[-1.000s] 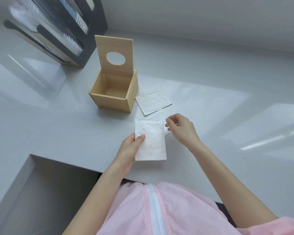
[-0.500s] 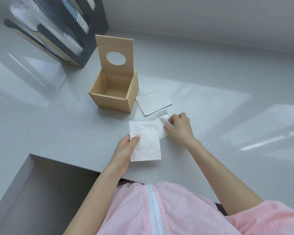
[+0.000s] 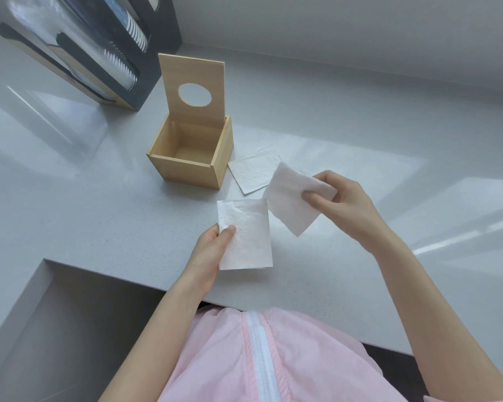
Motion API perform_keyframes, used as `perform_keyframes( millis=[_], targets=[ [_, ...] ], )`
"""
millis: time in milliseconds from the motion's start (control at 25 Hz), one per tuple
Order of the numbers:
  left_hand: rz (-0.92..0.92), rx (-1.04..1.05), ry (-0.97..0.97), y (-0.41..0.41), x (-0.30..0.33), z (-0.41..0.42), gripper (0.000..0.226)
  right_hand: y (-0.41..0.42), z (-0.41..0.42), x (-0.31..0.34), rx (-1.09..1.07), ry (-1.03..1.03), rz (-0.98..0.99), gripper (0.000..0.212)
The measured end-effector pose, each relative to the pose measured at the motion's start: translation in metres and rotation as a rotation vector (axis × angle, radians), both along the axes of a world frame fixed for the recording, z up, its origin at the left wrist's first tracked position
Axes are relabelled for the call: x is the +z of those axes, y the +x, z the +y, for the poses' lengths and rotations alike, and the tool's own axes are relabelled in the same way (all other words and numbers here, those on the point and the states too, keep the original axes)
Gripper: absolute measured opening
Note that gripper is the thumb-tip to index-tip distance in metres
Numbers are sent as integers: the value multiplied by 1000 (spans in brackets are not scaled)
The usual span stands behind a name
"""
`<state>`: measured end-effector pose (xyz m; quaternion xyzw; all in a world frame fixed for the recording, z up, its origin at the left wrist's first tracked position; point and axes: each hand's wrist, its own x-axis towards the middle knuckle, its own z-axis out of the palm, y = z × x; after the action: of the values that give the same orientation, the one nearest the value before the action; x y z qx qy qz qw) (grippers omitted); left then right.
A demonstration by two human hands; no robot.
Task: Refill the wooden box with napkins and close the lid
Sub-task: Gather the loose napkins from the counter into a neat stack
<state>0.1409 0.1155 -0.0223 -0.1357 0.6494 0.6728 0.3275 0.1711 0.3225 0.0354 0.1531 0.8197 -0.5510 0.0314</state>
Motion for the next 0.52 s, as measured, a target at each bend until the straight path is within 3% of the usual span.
perform_keyframes(
  millis=[200, 520],
  targets=[
    [-6, -66, 18, -1, -1, 3, 28, 2, -1, 33, 205, -378, 26, 13],
    [40, -151, 58, 4, 4, 11, 25, -11, -40, -26, 169, -22, -266, 10]
  ],
)
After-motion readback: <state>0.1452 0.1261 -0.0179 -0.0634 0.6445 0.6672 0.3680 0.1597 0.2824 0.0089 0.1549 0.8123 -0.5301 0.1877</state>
